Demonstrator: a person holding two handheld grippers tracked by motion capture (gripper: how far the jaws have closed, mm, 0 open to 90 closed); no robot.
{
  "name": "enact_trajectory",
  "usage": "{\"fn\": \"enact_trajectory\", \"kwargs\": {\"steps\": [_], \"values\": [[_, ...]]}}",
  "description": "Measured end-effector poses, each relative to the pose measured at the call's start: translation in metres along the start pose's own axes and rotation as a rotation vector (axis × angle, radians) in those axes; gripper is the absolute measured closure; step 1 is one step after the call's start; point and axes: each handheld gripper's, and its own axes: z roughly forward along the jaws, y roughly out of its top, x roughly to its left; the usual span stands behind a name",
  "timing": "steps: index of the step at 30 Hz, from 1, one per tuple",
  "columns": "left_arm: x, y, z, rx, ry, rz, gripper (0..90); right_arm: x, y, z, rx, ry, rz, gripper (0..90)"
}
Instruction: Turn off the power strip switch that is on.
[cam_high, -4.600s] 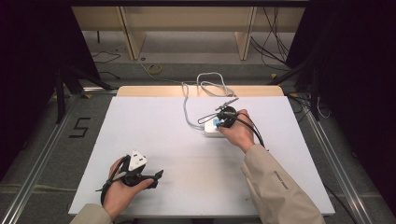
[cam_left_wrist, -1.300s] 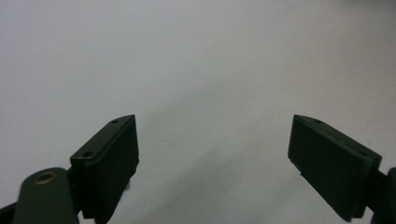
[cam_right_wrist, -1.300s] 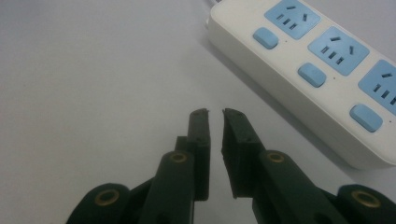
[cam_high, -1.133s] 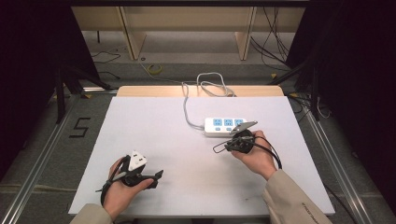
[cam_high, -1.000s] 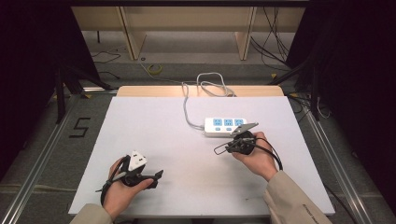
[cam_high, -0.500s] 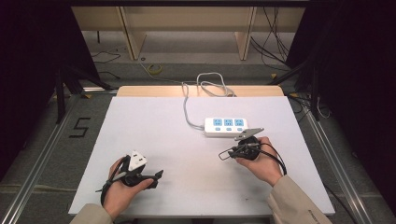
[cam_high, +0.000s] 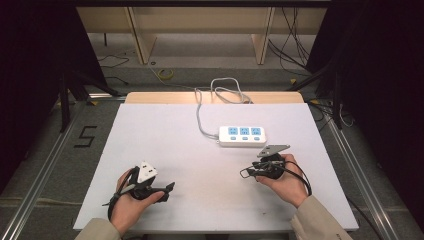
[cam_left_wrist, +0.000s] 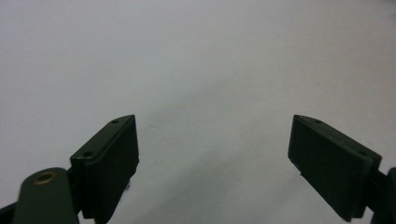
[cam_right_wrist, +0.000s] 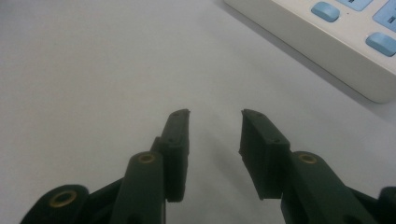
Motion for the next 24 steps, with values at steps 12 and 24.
{"fn": "enact_trajectory", "kwargs": {"steps": [12,24], "values": [[0.0,-0.001,0.0,-0.005,-0.003,-0.013,15.7,0.005,-0.021,-0.008,-0.046,0.009,0.011,56.9],[0.0,-0.001,0.0,0.0,-0.004,-0.011,15.7,0.003,-0.038,-0.017,-0.084,0.014,0.035,54.4]]}}
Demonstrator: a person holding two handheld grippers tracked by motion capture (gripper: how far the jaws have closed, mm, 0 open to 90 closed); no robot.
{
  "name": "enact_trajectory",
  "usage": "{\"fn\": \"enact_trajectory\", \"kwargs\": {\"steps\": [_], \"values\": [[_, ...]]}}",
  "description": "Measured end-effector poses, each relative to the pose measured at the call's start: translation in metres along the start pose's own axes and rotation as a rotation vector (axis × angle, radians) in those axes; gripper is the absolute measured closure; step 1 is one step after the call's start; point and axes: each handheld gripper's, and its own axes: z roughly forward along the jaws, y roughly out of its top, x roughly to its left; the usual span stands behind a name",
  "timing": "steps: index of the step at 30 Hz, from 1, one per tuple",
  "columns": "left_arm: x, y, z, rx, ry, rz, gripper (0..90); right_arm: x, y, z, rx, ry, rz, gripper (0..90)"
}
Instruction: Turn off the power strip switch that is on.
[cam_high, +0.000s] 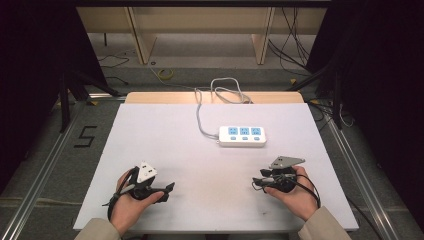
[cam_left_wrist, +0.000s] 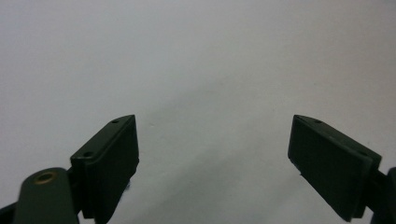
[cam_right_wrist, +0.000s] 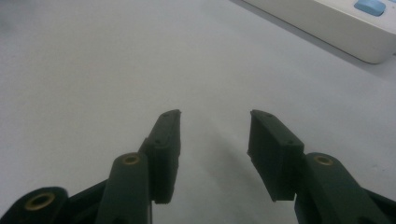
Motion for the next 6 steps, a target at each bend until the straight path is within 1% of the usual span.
{"fn": "enact_trajectory", "kwargs": {"steps": [2,6], "values": [[0.0,0.0001,-0.0004,-0.005,0.001,-0.007,15.7,0.0002,0.0001,0.0001,-0.001,-0.001,0.0,53.8],[0.0012,-0.0001,-0.0005,0.001,0.001,-0.006,15.7,-0.0001,0.0,0.0004,-0.002,-0.001,-0.001,52.8]]}}
